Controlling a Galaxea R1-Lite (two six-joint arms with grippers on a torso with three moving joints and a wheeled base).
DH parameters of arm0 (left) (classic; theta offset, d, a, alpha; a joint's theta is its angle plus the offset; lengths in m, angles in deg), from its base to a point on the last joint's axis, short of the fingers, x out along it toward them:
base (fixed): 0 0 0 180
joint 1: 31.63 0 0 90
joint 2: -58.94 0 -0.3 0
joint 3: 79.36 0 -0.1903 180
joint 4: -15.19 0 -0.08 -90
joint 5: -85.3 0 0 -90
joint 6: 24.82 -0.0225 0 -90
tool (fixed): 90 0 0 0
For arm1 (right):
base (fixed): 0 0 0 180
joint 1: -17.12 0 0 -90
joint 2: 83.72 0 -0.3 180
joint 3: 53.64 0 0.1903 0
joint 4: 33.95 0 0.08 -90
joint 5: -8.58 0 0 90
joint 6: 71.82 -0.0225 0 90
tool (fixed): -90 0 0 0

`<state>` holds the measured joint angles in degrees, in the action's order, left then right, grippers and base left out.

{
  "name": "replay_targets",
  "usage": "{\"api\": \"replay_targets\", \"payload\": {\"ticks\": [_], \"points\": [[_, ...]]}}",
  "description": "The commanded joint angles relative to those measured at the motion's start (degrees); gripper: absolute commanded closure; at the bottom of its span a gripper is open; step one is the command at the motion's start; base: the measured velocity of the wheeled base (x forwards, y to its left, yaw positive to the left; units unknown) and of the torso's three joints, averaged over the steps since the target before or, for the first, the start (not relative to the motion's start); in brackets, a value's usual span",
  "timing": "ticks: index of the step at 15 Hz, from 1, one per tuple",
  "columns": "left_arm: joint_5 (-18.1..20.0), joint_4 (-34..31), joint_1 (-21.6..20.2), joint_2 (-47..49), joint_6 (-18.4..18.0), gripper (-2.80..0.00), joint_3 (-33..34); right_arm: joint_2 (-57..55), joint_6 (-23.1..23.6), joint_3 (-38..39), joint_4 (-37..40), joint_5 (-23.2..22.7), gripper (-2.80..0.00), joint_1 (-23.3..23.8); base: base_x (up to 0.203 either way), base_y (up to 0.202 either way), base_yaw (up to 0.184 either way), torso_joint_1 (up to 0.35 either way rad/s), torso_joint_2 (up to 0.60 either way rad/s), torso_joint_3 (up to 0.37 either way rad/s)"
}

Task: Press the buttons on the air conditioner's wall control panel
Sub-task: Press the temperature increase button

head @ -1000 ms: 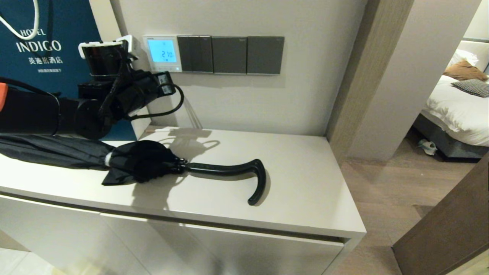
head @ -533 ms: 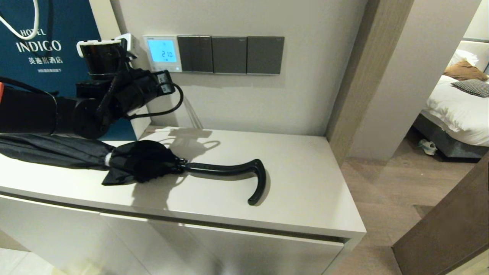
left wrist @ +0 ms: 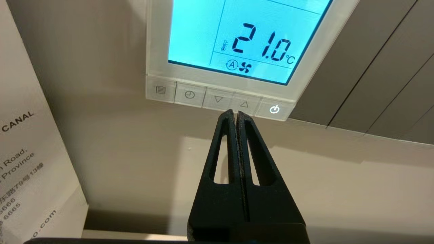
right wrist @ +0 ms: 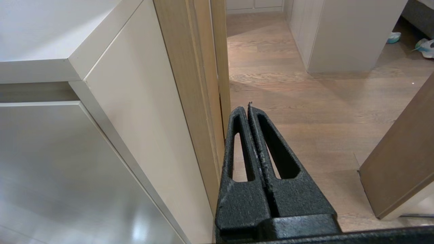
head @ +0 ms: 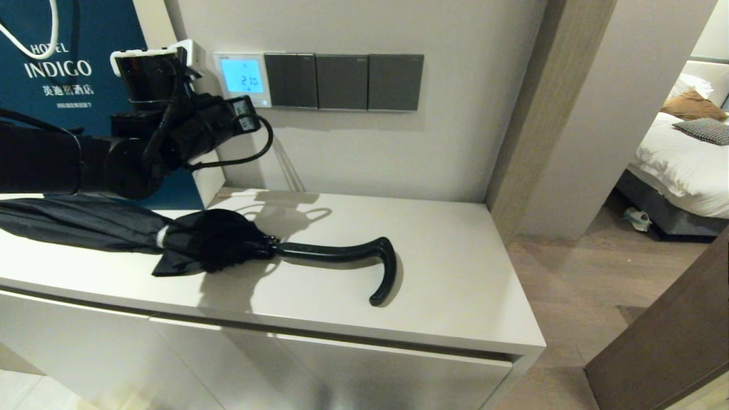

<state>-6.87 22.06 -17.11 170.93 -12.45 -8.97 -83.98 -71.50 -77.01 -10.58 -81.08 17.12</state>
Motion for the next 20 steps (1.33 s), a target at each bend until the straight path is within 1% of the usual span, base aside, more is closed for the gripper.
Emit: {"api": "replay_targets", "payload": {"ticks": [1,18,19,20], "points": [[-0.03,0.18,0.07,0.24,0.11,0.00,-0.33,-0.08,0.03,0.09,0.00,0.01,0.00,0.00,0.000,0.000,0.000,0.000,0.00,0.000],[-0.03,0.09,0.69,1.03,0.02,0.00,-1.21,-0.08,0.03,0.09,0.00,0.01,0.00,0.00,0.000,0.000,0.000,0.000,0.00,0.000],[-0.03,-0.46,0.66,1.53,0.02,0.00,-1.88,-0.08,0.03,0.09,0.00,0.01,0.00,0.00,0.000,0.000,0.000,0.000,0.00,0.000],[-0.03,-1.23,0.62,2.52,0.02,0.00,-3.91,-0.08,0.03,0.09,0.00,0.01,0.00,0.00,0.000,0.000,0.000,0.000,0.00,0.000]]}}
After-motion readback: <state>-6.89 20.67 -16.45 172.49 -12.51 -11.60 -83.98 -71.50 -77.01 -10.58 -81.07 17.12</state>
